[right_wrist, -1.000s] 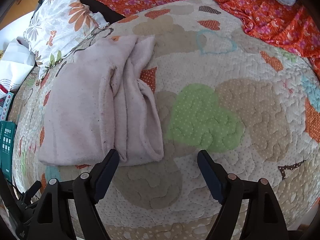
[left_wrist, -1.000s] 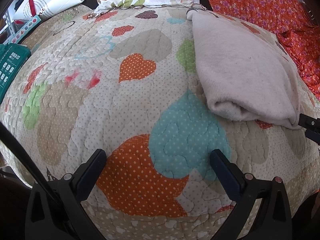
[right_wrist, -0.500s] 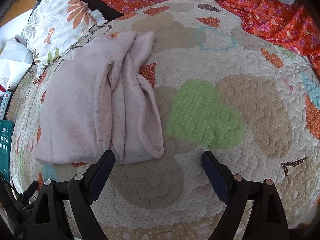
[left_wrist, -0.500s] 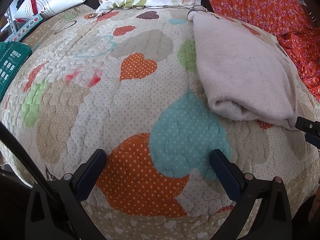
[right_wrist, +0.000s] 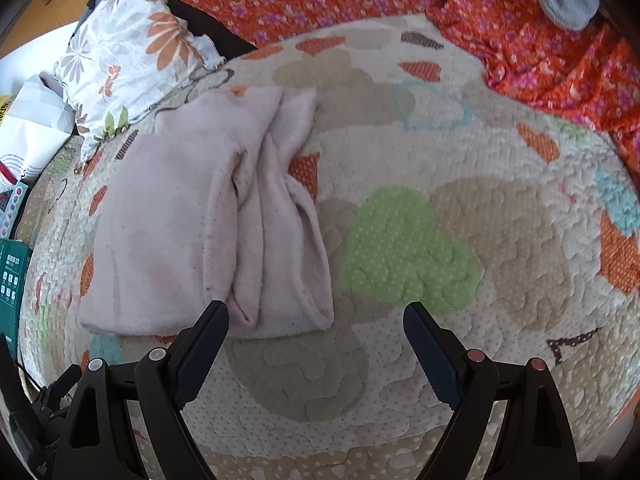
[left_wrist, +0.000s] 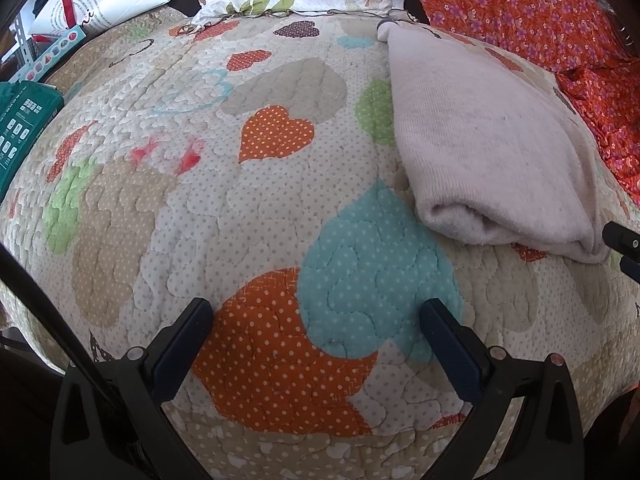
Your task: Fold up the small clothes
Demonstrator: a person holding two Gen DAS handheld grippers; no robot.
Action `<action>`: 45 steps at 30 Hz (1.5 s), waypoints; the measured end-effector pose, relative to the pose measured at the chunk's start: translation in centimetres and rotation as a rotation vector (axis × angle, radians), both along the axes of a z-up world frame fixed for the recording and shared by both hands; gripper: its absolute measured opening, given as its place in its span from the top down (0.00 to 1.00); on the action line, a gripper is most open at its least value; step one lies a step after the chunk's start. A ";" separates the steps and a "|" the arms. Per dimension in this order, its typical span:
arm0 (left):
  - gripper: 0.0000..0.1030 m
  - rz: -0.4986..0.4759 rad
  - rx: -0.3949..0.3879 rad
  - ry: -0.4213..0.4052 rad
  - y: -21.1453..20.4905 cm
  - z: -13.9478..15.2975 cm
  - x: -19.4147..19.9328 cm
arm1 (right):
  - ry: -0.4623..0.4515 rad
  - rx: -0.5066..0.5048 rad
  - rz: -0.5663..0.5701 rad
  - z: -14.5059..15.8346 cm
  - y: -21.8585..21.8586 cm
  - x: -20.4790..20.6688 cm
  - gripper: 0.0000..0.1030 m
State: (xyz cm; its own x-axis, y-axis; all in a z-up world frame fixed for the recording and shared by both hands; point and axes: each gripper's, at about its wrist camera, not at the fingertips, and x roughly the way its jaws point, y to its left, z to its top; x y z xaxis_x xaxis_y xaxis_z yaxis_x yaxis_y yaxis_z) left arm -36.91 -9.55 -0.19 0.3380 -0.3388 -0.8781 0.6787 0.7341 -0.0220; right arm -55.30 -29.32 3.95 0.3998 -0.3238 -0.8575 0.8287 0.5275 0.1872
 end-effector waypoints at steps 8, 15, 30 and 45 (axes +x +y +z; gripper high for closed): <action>0.00 -0.002 0.000 -0.003 0.0 0.1 0.0 | 0.008 -0.059 0.020 0.8 0.7 0.5 0.10; 0.00 -0.024 0.014 -0.051 -0.2 0.4 -0.4 | 0.007 -0.081 0.011 1.1 0.9 0.4 0.10; 0.00 -0.022 0.016 -0.045 -0.1 0.4 -0.2 | 0.017 -0.099 0.019 1.2 1.1 0.5 0.10; 0.00 -0.035 0.006 -0.057 -0.2 0.7 -0.5 | 0.023 -0.109 0.036 1.1 1.6 0.9 0.10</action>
State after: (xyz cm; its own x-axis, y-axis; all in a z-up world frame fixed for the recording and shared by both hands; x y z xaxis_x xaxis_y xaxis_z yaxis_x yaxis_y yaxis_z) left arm -37.38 -9.74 0.50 0.3751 -0.3463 -0.8599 0.7041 0.7097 0.0213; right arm -54.39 -27.76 5.06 0.3932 -0.4016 -0.8271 0.8124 0.5730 0.1079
